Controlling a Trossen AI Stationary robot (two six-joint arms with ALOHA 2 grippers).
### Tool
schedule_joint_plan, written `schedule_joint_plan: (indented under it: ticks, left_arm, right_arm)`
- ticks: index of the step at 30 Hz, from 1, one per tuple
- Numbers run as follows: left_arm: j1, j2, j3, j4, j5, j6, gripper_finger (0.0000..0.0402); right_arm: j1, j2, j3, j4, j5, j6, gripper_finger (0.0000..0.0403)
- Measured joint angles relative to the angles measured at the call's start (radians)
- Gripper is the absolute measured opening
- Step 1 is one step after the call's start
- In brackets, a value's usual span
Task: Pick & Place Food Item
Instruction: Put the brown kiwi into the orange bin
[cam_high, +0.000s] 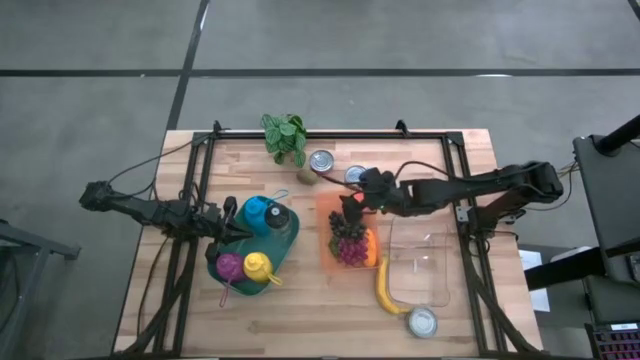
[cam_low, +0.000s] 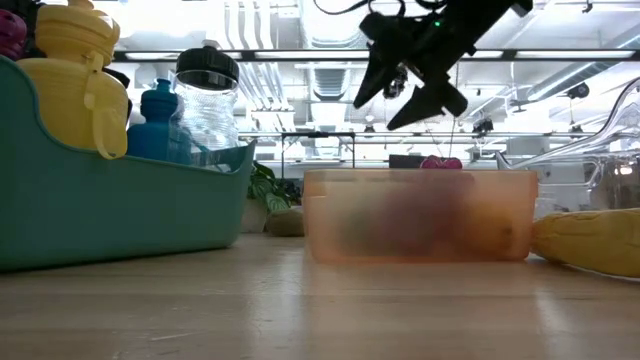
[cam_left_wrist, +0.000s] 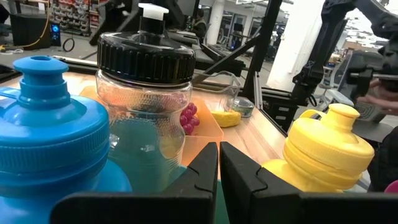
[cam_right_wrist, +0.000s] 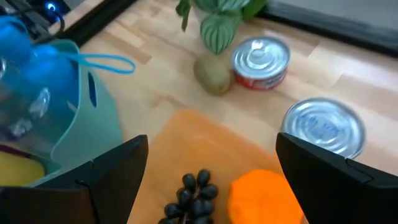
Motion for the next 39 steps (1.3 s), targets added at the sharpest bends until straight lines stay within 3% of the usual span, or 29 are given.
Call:
schedule_joint_plan:
  ticks: [11, 20, 30, 39]
  left_arm:
    - [0.0, 0.0, 0.0, 0.0, 0.0, 0.0, 0.0022]
    - [0.0, 0.0, 0.0, 0.0, 0.0, 0.0, 0.0022]
    - [0.0, 0.0, 0.0, 0.0, 0.0, 0.0, 0.0022]
    - [0.0, 0.0, 0.0, 0.0, 0.0, 0.0, 0.0022]
  right_arm:
    - [-0.062, -0.039, 0.001, 0.018, 0.024, -0.13, 0.0351]
    - [-0.195, -0.01, 0.001, 0.254, -0.24, -0.451, 0.0351]
    - [-0.326, 0.148, 0.022, 0.435, -0.435, -0.53, 0.0351]
    - [-0.349, 0.387, 0.309, 0.27, -0.47, -0.623, 0.0351]
